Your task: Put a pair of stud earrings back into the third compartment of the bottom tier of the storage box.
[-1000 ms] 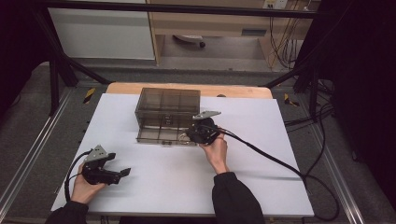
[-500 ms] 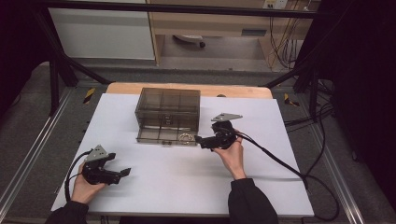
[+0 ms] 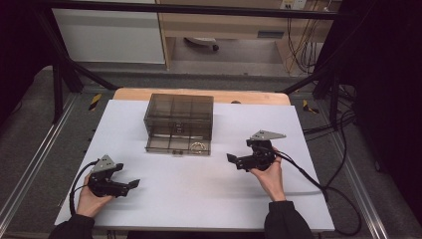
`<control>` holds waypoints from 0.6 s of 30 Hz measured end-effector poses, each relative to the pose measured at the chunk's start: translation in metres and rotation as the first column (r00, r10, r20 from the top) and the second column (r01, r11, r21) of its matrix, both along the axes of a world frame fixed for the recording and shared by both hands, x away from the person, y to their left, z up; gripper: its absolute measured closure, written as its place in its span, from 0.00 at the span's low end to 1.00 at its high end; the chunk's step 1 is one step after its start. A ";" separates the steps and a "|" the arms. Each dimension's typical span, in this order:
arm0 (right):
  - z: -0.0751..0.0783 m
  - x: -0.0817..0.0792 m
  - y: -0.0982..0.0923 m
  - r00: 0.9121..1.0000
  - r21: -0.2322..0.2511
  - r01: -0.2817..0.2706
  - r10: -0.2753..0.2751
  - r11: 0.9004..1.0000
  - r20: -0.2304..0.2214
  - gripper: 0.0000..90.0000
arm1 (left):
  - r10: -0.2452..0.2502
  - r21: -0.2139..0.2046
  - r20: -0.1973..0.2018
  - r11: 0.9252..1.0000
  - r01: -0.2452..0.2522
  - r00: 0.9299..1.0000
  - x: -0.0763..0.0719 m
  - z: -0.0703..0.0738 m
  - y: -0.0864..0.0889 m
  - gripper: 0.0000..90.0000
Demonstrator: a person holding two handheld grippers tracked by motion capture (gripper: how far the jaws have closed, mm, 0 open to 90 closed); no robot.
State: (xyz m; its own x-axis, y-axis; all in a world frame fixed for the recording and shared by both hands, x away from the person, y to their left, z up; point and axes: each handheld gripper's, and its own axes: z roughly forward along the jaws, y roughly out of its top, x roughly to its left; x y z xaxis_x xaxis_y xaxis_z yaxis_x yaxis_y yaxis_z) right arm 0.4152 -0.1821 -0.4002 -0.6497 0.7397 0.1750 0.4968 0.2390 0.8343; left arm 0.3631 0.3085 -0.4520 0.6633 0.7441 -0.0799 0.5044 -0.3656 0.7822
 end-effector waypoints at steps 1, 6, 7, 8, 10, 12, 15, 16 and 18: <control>-0.002 -0.002 -0.003 1.000 -0.002 0.003 -0.003 1.000 0.000 0.01 | -0.002 0.003 0.000 1.000 0.002 1.000 0.000 0.000 0.000 0.06; -0.014 -0.010 -0.019 1.000 0.004 0.005 -0.005 1.000 -0.003 0.01 | -0.006 0.004 -0.001 1.000 0.006 1.000 0.000 0.000 0.000 0.06; -0.016 -0.011 -0.022 1.000 0.001 0.004 -0.004 1.000 -0.004 0.01 | -0.005 0.004 -0.001 1.000 0.005 1.000 0.000 0.000 0.000 0.06; -0.018 -0.013 -0.024 1.000 0.004 0.005 -0.005 1.000 -0.003 0.01 | -0.005 0.003 -0.001 1.000 0.005 1.000 0.000 0.000 0.000 0.06; -0.021 -0.016 -0.028 1.000 0.006 0.003 -0.003 1.000 0.008 0.01 | -0.007 0.003 -0.001 1.000 0.007 1.000 0.000 0.000 -0.001 0.06; -0.024 -0.020 -0.034 1.000 0.007 -0.001 0.001 1.000 0.014 0.01 | -0.008 0.005 -0.001 1.000 0.008 1.000 0.000 0.000 -0.001 0.06; -0.029 -0.024 -0.042 1.000 -0.004 0.001 -0.001 1.000 0.010 0.01 | -0.008 0.004 -0.001 1.000 0.008 1.000 -0.001 0.000 -0.001 0.06; -0.030 -0.026 -0.044 1.000 -0.004 0.002 -0.002 1.000 0.010 0.01 | -0.008 0.004 -0.001 1.000 0.008 1.000 -0.001 0.000 -0.001 0.06; -0.034 -0.029 -0.050 1.000 -0.007 0.007 -0.007 1.000 0.003 0.01 | -0.008 0.005 -0.001 1.000 0.008 1.000 -0.001 -0.001 -0.001 0.06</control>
State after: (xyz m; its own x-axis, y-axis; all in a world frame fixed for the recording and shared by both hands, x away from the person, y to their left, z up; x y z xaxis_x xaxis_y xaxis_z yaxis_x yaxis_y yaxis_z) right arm 0.3864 -0.2325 -0.4346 -0.6449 0.7455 0.1682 0.4962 0.2410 0.8341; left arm 0.3626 0.3070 -0.4525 0.6694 0.7389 -0.0772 0.5022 -0.3735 0.7799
